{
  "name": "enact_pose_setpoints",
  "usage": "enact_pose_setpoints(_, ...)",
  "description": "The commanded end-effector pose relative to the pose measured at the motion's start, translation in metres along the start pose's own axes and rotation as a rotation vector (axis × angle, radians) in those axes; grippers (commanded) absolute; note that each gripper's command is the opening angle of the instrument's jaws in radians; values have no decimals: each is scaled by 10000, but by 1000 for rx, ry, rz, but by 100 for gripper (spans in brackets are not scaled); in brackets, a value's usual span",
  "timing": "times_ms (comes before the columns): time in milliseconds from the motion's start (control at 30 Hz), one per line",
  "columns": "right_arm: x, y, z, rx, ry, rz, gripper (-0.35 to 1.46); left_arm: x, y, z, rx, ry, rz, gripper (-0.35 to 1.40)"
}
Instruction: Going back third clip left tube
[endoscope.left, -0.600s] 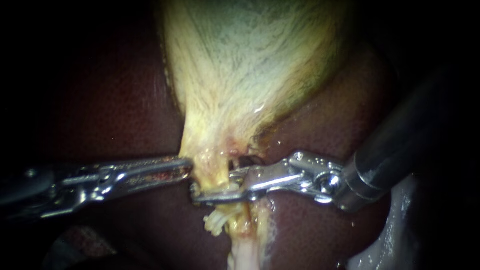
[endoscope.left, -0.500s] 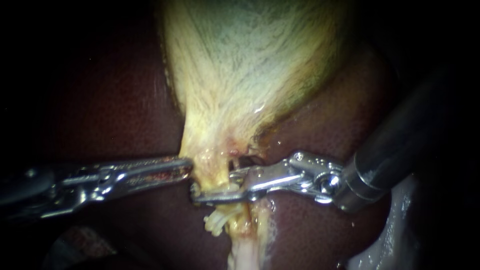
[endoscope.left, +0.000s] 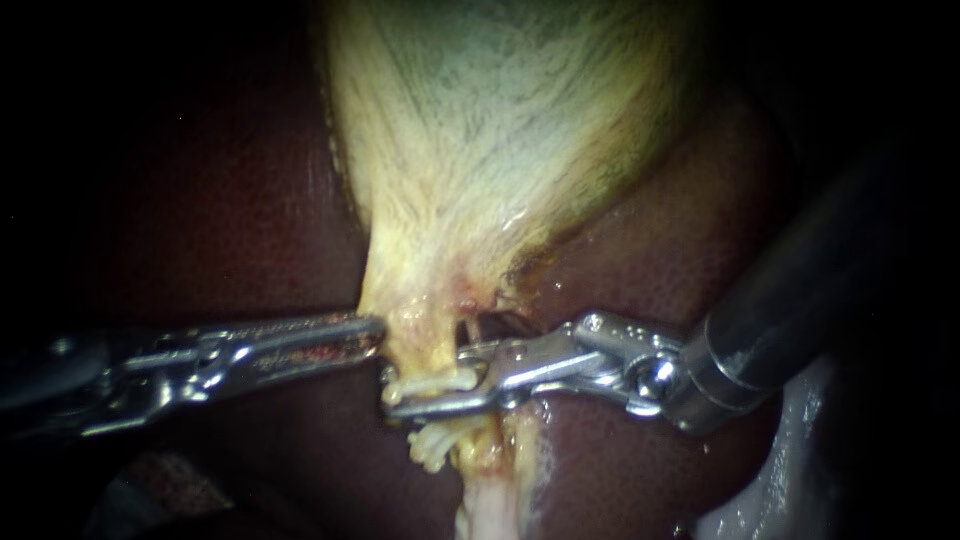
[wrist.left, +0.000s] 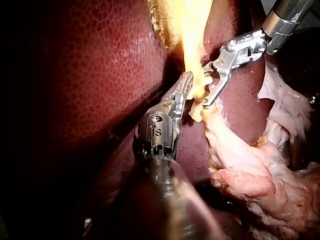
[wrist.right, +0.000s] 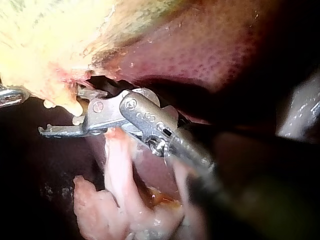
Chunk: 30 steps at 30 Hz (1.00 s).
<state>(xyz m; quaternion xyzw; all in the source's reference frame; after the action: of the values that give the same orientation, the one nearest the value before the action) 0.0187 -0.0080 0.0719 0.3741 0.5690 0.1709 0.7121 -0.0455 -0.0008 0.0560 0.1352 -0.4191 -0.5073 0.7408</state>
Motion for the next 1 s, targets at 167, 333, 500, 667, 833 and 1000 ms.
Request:
enact_pose_setpoints(167, 0, 7, 2, -23, 3, -50, 60, -1, -1, -1, 0, 0, 0, -30)
enact_pose_setpoints(333, -3, 14, -4, -30, 2, -73, 60, -1, -3, -2, -1, 0, -1, -30)
enact_pose_setpoints(500, -6, 20, -14, -36, 1, -90, 60, 0, -4, -4, -1, 0, 0, -30)
enact_pose_setpoints(667, -10, 12, -26, -29, 0, -91, 60, 0, -3, -4, 0, 0, 0, -30)
enact_pose_setpoints(833, -17, -5, -45, -19, -4, -100, 60, 0, -1, -4, 1, 0, 0, -30)
enact_pose_setpoints(1000, -24, -13, -78, -50, -7, -205, 60, 1, 0, -3, 1, 0, 1, -30)
